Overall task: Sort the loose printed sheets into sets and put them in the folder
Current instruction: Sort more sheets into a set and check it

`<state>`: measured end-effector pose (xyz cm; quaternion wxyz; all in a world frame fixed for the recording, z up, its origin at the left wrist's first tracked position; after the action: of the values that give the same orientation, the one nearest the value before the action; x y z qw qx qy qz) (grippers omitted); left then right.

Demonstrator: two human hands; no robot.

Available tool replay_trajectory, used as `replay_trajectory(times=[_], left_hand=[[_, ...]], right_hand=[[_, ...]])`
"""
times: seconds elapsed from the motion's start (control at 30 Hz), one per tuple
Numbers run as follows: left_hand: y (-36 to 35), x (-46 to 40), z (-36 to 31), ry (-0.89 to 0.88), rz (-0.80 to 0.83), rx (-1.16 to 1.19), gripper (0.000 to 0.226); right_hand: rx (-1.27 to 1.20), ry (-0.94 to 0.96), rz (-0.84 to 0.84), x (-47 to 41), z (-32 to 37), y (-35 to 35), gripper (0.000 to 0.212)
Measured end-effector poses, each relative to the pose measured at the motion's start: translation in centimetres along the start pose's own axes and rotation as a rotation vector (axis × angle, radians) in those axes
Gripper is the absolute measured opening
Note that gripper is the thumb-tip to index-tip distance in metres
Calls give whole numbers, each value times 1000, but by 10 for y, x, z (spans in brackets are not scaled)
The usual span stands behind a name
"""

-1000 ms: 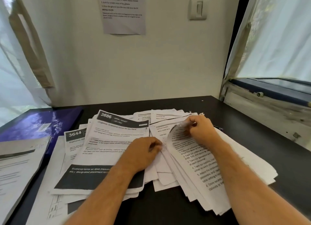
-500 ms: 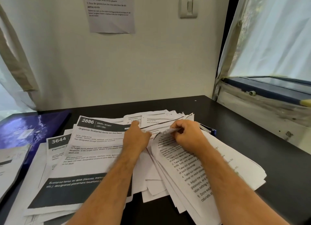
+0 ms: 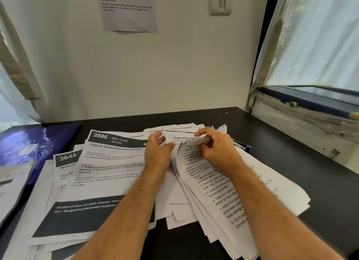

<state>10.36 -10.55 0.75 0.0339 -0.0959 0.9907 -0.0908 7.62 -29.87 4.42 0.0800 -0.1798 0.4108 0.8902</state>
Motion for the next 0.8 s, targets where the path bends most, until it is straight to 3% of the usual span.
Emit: replay_trajectory(times=[0.17, 0.37, 0.53, 0.63, 0.8], left_hand=[[-11, 4, -6, -58, 68, -79, 33], [-13, 6, -4, 19, 147, 6, 13], [-24, 15, -8, 25, 276, 1, 13], [-29, 19, -7, 47, 300, 54, 25], [-19, 11, -1, 61, 147, 47, 30]], right_hand=[[15, 28, 5, 1, 5, 1, 64], [32, 102, -40, 2, 11, 4, 52], [50, 134, -28, 3, 14, 4, 69], [30, 139, -85, 3, 12, 9, 57], [32, 158, -162, 4, 16, 16, 33]])
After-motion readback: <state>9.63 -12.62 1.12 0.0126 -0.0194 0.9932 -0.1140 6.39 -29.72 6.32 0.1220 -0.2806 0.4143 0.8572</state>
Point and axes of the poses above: each hand's wrist, its own x-axis away from the middle knuckle, its own y-axis out of the back of the hand, z = x × y, the point moved 9 cm from there along -x, towards the middle knuckle, and after that the axes turned 8 degrees about x, right-handed, at the moved point
